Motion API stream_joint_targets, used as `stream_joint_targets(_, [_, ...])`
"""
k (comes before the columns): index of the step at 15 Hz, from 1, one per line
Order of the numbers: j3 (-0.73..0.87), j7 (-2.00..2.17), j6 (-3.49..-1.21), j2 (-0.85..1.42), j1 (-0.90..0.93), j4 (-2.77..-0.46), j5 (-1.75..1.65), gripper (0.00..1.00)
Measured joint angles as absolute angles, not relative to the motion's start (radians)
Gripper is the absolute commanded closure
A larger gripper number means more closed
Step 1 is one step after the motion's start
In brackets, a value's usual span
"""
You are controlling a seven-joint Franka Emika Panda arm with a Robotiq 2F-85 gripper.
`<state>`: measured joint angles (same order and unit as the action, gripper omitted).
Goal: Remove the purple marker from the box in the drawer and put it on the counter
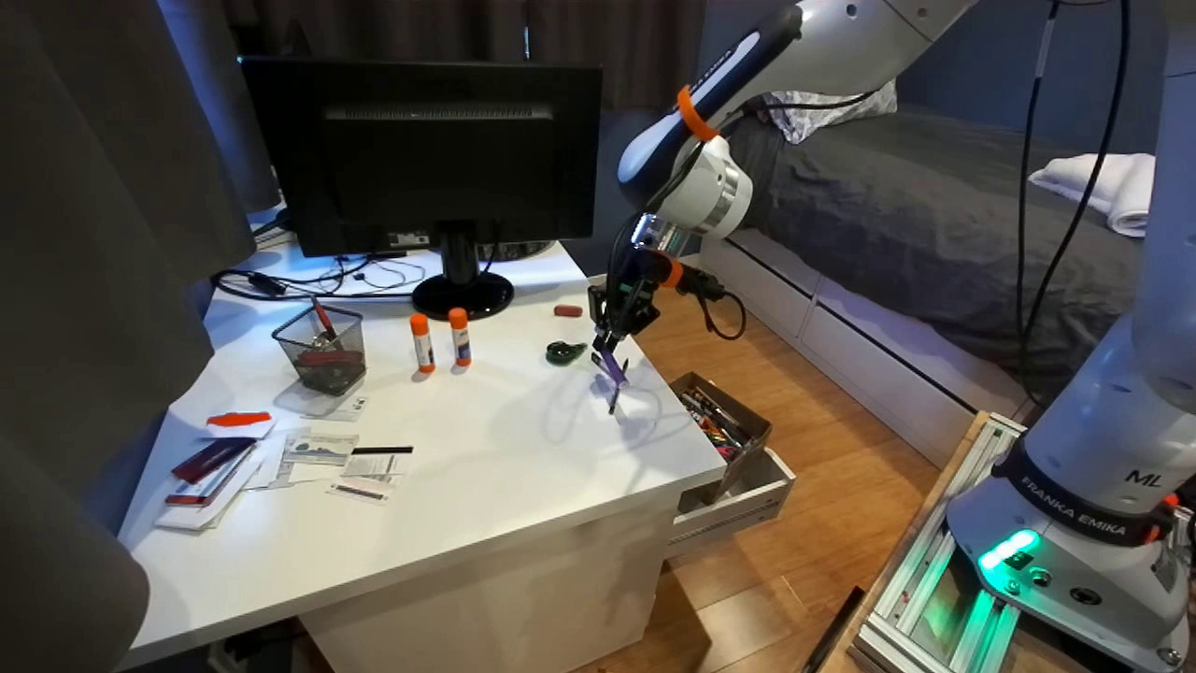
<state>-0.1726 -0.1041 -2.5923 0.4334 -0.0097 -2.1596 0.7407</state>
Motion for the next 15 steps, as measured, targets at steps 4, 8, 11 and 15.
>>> stream_joint_targets(4, [-0.154,-0.047,-2.627,0.476,0.01,-2.144,0.727,0.95])
stream_joint_targets(8, [-0.147,0.009,-2.63,0.513,0.024,-2.117,0.717,0.95])
stream_joint_targets(11, [-0.143,0.054,-2.63,0.531,0.033,-2.097,0.706,0.95])
stream_joint_targets(15, [-0.141,0.104,-2.635,0.551,0.041,-2.071,0.69,0.95])
